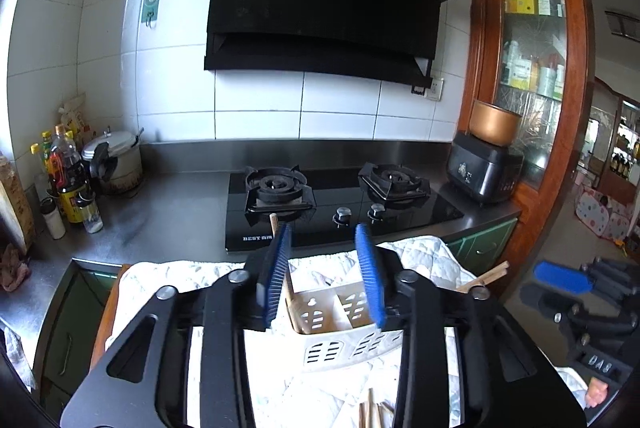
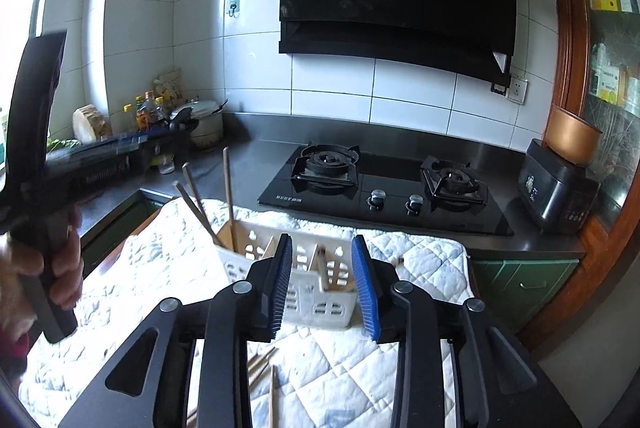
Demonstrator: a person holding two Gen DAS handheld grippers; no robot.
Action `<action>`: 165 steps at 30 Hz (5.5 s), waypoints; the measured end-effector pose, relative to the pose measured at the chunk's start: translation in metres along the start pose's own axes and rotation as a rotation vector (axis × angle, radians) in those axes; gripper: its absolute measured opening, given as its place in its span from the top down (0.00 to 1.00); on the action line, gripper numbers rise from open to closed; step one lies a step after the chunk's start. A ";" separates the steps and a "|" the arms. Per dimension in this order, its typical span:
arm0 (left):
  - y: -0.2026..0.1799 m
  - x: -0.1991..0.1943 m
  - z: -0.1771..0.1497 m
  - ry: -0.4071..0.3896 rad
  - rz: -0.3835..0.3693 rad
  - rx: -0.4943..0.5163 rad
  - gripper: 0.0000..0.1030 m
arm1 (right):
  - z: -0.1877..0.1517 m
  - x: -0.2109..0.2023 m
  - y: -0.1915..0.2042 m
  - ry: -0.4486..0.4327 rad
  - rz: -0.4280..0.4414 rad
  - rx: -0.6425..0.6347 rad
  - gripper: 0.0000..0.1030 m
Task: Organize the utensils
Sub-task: 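Move both open tools back over the loose chopsticks on the cloth, then close the right tool on a wooden chopstick while the left tool approaches another, then close the left tool on a wooden chopstick while the right tool holds its chopstick, then lift the left tool's chopstick off the cloth while the right tool holds its chopstick raised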
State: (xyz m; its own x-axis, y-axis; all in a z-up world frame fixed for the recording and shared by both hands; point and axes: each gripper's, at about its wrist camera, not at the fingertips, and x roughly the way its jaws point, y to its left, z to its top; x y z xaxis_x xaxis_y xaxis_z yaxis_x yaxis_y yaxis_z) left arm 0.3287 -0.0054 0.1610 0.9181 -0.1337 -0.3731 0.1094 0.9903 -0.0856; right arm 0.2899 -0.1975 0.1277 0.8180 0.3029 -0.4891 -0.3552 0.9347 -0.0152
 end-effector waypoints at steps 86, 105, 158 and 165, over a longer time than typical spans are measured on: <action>-0.013 -0.032 -0.284 0.491 -0.042 -0.126 0.83 | -0.254 0.005 0.039 0.390 0.060 0.064 0.93; -0.022 -0.034 -0.290 0.498 -0.039 -0.063 0.84 | -0.254 0.004 0.040 0.390 0.058 0.061 0.93; -0.013 -0.048 -0.290 0.506 -0.091 -0.090 0.89 | -0.143 -0.058 0.035 0.107 0.063 0.049 0.93; -0.016 -0.046 -0.296 0.501 -0.077 -0.109 0.89 | -0.144 -0.058 0.033 0.108 0.064 0.047 0.93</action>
State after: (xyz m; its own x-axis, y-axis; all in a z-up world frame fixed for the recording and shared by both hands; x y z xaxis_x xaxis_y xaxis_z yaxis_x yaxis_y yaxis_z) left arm 0.1721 -0.0262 -0.0937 0.6110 -0.2341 -0.7562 0.1050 0.9708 -0.2157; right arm 0.1659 -0.2107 0.0302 0.7396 0.3428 -0.5792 -0.3814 0.9225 0.0590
